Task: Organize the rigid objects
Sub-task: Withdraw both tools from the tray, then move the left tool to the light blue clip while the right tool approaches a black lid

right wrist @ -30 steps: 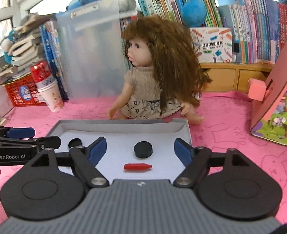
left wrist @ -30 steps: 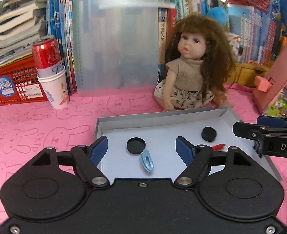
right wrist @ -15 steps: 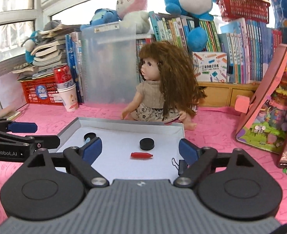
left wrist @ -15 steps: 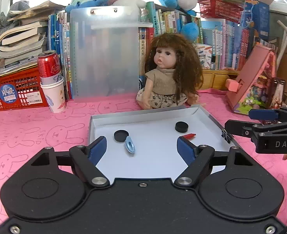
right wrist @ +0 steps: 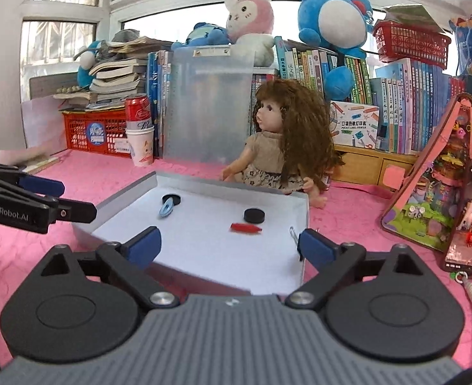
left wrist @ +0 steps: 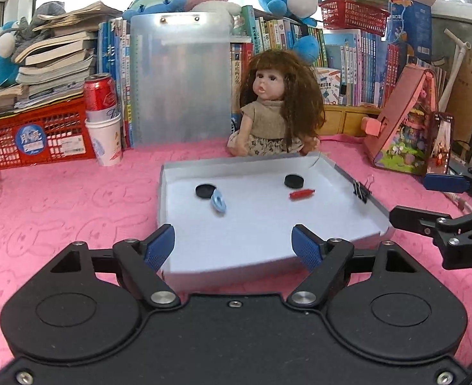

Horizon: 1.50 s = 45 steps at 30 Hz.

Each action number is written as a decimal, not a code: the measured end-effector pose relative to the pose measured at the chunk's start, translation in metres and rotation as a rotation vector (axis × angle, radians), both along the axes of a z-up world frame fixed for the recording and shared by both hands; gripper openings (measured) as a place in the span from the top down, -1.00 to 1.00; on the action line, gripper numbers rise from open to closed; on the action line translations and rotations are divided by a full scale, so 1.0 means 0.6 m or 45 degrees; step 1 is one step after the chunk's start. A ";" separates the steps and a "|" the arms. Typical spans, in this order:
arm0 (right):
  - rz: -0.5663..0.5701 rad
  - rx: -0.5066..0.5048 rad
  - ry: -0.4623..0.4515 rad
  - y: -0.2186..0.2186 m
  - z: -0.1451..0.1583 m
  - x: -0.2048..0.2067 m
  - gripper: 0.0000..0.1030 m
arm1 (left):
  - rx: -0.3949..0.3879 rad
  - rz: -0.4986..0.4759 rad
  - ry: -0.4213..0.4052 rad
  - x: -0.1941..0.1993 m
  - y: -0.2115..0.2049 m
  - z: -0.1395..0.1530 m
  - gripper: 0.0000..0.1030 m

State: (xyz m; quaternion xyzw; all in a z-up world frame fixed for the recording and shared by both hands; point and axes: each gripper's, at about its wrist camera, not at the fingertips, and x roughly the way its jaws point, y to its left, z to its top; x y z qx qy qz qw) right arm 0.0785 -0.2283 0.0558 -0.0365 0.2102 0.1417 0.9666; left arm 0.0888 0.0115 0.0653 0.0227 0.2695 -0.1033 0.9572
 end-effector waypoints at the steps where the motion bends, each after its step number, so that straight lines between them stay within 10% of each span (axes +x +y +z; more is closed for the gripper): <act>1: 0.003 -0.004 0.001 0.001 -0.004 -0.006 -0.92 | 0.001 0.002 0.004 -0.007 0.002 -0.004 -0.53; 28: 0.101 -0.078 0.035 0.020 -0.108 -0.145 -0.93 | 0.000 0.164 0.085 -0.118 0.047 -0.106 -0.51; 45: 0.105 0.006 0.091 0.024 -0.128 -0.150 -0.63 | -0.097 0.229 0.129 -0.113 0.061 -0.119 0.12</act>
